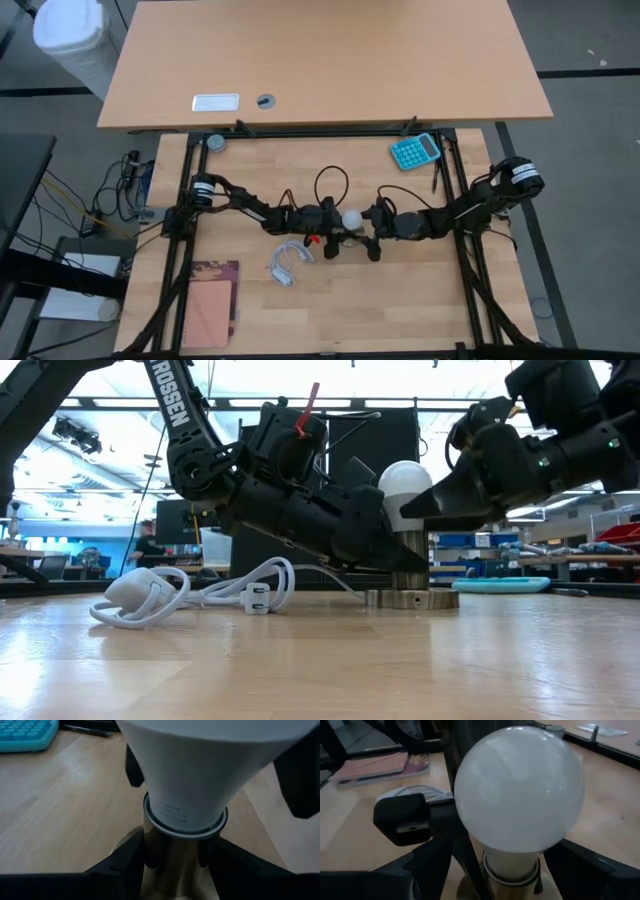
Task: Screw lightbulb
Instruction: Insert the lightbulb into the lamp socket
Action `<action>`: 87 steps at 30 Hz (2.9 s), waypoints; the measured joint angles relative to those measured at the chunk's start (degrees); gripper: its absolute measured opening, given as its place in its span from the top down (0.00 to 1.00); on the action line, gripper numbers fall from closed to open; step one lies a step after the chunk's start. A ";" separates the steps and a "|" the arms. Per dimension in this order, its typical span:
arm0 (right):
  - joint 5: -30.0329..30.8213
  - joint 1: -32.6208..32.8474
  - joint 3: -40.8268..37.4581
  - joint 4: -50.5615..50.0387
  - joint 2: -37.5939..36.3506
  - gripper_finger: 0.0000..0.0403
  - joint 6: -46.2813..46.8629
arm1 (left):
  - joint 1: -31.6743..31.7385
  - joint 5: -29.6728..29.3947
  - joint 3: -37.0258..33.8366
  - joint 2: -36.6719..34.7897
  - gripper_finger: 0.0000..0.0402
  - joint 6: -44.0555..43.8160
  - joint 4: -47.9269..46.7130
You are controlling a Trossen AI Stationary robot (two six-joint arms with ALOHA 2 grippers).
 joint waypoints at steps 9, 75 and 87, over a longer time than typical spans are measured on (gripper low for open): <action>0.52 3.37 0.00 -0.70 0.00 0.24 1.72 | -0.15 0.25 -0.02 0.00 0.53 -0.80 -0.04; 7.44 16.49 -0.52 -23.84 -17.35 0.24 9.48 | 0.17 -0.47 -0.02 0.00 0.53 -1.57 -0.33; 9.65 9.11 -6.11 -14.48 -10.58 0.24 9.34 | 0.07 0.67 -0.04 0.02 0.53 -1.70 -0.01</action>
